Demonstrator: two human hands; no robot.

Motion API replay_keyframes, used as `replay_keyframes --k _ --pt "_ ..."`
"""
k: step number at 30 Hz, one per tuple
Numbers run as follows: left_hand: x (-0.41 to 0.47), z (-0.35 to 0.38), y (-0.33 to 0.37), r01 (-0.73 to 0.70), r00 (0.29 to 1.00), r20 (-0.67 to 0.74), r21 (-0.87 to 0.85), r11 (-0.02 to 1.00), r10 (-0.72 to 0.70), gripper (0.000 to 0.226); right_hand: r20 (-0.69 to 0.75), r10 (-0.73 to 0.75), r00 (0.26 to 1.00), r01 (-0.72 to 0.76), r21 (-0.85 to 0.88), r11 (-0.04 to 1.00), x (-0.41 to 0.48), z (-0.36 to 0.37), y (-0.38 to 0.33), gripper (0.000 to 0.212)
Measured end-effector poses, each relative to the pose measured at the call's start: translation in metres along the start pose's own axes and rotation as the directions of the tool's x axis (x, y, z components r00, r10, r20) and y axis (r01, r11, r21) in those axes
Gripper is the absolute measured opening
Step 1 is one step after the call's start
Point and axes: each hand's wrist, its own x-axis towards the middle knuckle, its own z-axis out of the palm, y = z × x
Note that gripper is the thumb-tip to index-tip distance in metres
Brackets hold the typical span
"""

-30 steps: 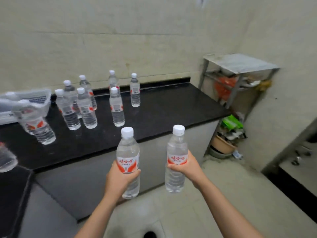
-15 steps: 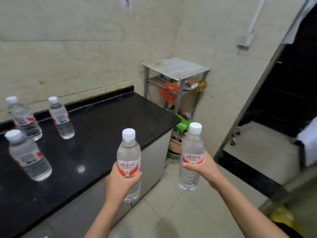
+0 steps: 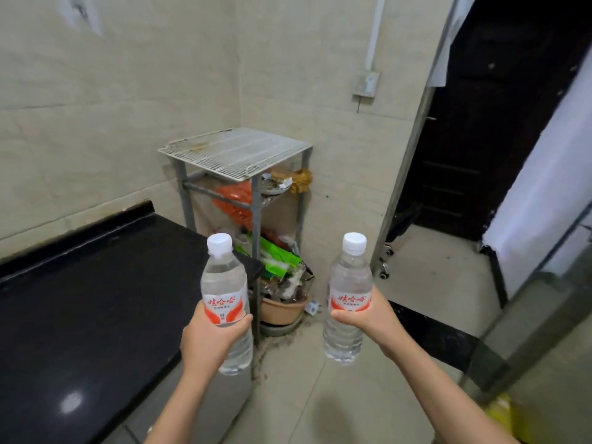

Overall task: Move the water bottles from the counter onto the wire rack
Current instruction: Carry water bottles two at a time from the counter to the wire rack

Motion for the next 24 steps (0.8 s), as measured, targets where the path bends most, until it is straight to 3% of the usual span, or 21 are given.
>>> replay_keyframes --k 5,8,11,15,21,24 --pt "0.055 0.062 0.035 0.015 0.999 -0.043 0.000 1.000 -0.015 0.066 0.031 -0.002 1.000 0.001 0.033 0.999 0.090 -0.044 0.006 0.082" --pt "0.085 0.089 0.046 0.012 0.997 -0.071 -0.033 0.999 -0.014 0.073 0.073 -0.017 0.997 0.016 0.021 1.000 0.139 -0.059 0.008 0.067" --pt "0.114 0.108 0.054 0.007 0.996 -0.083 -0.011 1.000 -0.008 0.061 0.110 -0.012 0.994 0.008 0.036 0.999 0.185 -0.060 0.010 0.050" --pt "0.169 0.133 0.061 -0.023 0.993 -0.112 0.006 1.000 0.023 0.051 0.172 -0.004 0.985 -0.002 0.033 0.999 0.253 -0.047 0.016 0.052" --pt "0.275 0.168 0.090 -0.027 0.994 -0.106 -0.030 0.999 0.024 0.068 0.181 -0.021 0.983 0.014 0.039 0.999 0.357 -0.027 0.001 0.055" --pt "0.322 0.185 0.114 -0.079 0.992 -0.099 -0.062 0.995 0.072 0.054 0.136 -0.041 0.990 0.038 0.028 0.999 0.405 -0.036 -0.009 0.053"
